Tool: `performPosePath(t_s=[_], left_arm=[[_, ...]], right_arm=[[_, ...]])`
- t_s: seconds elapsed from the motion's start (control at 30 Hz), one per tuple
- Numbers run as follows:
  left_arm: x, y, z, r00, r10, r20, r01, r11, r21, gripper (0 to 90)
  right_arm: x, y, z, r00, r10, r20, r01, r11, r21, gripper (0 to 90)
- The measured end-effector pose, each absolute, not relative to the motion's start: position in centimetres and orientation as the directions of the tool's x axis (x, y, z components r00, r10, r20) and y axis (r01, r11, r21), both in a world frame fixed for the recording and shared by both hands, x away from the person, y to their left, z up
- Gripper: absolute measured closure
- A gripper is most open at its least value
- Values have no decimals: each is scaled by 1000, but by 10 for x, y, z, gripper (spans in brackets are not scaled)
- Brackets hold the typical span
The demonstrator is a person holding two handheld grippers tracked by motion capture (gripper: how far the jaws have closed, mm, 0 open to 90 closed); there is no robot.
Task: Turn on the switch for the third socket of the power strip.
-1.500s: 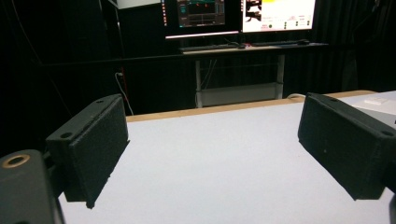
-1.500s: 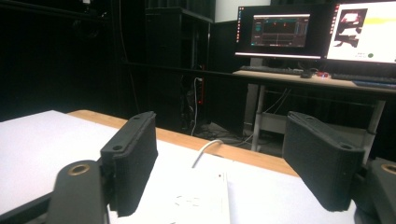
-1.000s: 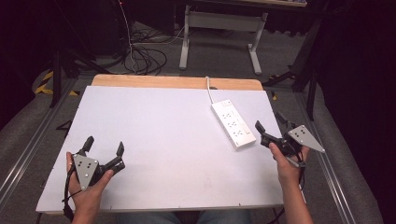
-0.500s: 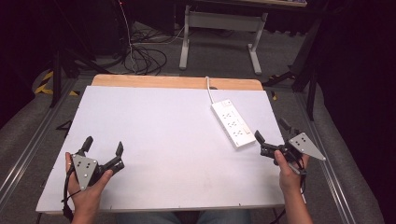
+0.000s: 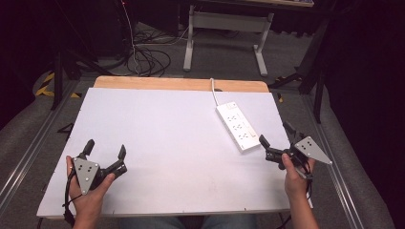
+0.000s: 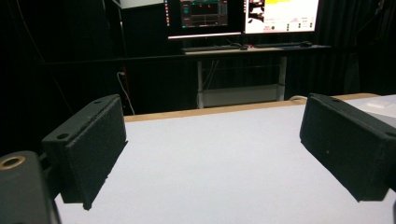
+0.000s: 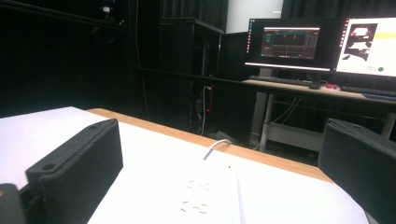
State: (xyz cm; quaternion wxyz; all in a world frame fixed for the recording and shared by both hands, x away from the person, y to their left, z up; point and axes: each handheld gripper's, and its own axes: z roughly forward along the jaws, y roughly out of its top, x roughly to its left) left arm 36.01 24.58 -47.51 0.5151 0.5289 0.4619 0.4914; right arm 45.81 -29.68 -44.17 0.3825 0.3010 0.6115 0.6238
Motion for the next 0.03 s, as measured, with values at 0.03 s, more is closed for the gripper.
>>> performPosePath(t_s=[0.03], left_arm=[[360, 246, -475, 91, 995, 44, -18, -43, 999, 79]], right_arm=[[458, -297, -442, -527, 845, -96, -112, 43, 993, 0]])
